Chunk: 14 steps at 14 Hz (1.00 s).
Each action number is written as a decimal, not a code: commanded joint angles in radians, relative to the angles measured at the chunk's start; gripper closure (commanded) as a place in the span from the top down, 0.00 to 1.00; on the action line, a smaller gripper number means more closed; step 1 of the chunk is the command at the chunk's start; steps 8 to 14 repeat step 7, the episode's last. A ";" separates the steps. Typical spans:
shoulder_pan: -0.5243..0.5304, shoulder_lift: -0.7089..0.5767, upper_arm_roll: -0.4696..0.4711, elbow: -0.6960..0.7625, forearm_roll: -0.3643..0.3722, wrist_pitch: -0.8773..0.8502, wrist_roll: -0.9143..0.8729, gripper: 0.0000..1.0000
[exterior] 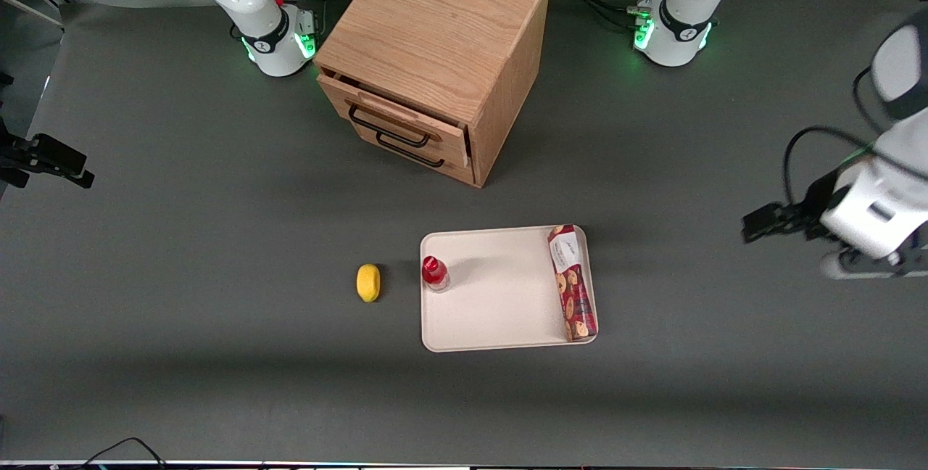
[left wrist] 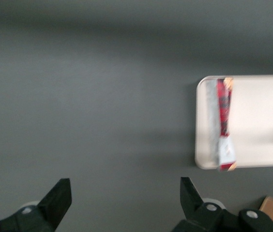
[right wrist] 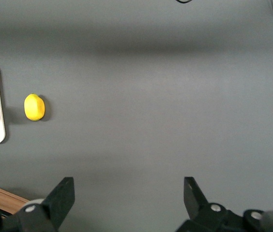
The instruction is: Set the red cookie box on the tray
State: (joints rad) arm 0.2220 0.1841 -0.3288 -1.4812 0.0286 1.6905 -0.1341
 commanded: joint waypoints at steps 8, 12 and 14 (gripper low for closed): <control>0.031 -0.293 0.106 -0.168 -0.024 -0.135 0.162 1.00; 0.031 -0.293 0.106 -0.168 -0.024 -0.135 0.162 1.00; 0.031 -0.293 0.106 -0.168 -0.024 -0.135 0.162 1.00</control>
